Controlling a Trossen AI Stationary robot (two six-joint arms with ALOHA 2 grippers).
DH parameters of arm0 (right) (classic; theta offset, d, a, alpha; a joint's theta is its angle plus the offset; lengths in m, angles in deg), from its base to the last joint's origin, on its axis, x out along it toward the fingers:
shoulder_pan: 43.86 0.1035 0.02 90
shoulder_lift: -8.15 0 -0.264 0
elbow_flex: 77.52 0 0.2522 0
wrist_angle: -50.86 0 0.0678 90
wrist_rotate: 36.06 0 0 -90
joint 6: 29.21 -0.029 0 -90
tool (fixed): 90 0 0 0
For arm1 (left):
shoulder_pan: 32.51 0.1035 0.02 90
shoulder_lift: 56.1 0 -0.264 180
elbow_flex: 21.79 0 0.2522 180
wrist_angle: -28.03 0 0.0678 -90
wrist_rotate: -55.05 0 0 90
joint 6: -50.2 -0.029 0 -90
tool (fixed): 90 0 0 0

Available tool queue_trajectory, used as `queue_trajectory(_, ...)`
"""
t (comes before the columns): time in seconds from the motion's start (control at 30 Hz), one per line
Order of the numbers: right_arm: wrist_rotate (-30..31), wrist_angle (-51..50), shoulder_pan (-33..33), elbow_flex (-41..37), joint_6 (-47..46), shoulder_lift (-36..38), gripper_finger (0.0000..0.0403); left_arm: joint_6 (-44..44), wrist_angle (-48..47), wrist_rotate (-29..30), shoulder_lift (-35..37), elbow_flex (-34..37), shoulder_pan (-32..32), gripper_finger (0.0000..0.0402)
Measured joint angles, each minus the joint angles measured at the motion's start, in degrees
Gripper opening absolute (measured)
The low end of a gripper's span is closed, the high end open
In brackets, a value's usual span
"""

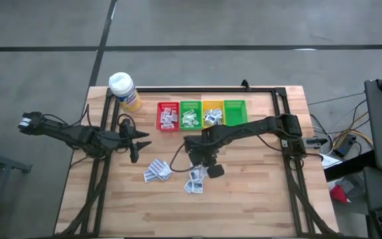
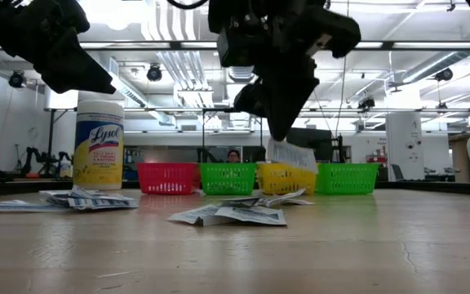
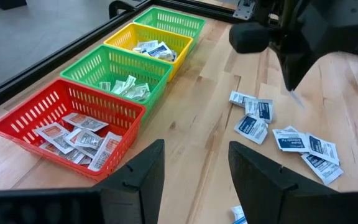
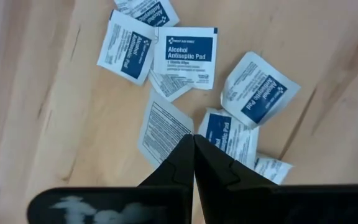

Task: Pick & Place First Aid Supplies
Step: Put the alcohol pad into the yellow bin

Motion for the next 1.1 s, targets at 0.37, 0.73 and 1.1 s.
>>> queue_trajectory(0.37,0.0,-7.3,-2.1,6.3,0.1,0.0,0.0008,-0.5,0.0,0.0,0.0,0.0,0.0,0.0172)
queue_trajectory(0.73,8.3,-17.1,-10.4,9.7,1.1,1.1,0.0008,-0.5,0.0,0.0,0.0,0.0,0.0,0.0172)
queue_trajectory(1.1,25.2,-16.8,-20.8,14.6,6.7,3.1,0.0008,-0.5,-0.1,0.0,0.0,0.0,0.0,0.0172)
